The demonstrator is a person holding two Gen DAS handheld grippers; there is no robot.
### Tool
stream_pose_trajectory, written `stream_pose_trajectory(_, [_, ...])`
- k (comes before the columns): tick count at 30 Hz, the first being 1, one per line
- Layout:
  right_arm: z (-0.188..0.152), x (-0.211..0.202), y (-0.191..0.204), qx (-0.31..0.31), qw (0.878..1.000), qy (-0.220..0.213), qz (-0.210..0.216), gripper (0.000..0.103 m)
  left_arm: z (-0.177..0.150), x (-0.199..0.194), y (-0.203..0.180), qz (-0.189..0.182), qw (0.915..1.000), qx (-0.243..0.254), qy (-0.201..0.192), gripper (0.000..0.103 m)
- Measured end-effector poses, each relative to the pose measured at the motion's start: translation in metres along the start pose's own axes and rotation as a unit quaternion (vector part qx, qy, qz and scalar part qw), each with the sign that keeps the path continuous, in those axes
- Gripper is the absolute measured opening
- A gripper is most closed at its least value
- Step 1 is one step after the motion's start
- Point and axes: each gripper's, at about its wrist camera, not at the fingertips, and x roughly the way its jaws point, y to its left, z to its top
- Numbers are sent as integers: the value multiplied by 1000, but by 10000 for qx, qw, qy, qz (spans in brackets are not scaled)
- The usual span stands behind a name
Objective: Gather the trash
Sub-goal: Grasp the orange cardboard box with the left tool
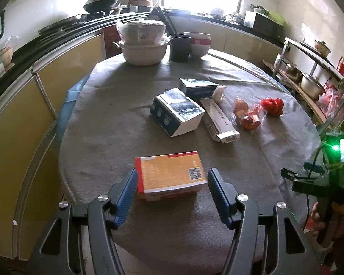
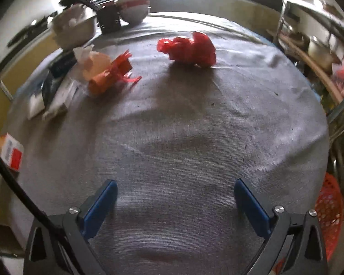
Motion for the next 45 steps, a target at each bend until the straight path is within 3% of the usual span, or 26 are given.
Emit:
stream_pose_trajectory(4, [-3,-2,0,-176,9998,-125,42,103,0,2,11,99,9999,-80,43,64])
stream_pose_trajectory(12, [6,0,2,-369,9990,65,243,103,-4,4,26,353,9992,160,83,64])
stream_pose_trajectory(20, [20,-53,5,-292,9945,-669,751,103,1,19,19,-92,9978,572,312,69])
stream_pose_trajectory(25, [20,-67,-3,43,9925,-832,898,103,6,35,9,-343,9969,112,697,73])
stream_pose_trajectory(28, [12,-62,-5,138,9919,-828,952,103,7,43,6,-132,9966,-169,795,73])
stream_pose_trajectory(30, [8,-58,-4,84,9923,-737,993,103,8,38,10,28,9971,-374,661,73])
stream_pose_trajectory(33, [4,-55,-4,99,9914,-659,1125,103,10,24,11,32,9986,-170,493,73])
stream_pose_trajectory(38, [0,-53,-2,156,9881,-631,1392,103,7,16,17,-71,9976,-88,684,73])
stream_pose_trajectory(42, [-7,-47,7,138,9858,-473,1607,103,-5,19,22,-274,9941,-509,915,73])
stream_pose_trajectory(45, [-12,-45,12,18,9858,-425,1627,103,-3,17,16,-258,9950,-554,795,73])
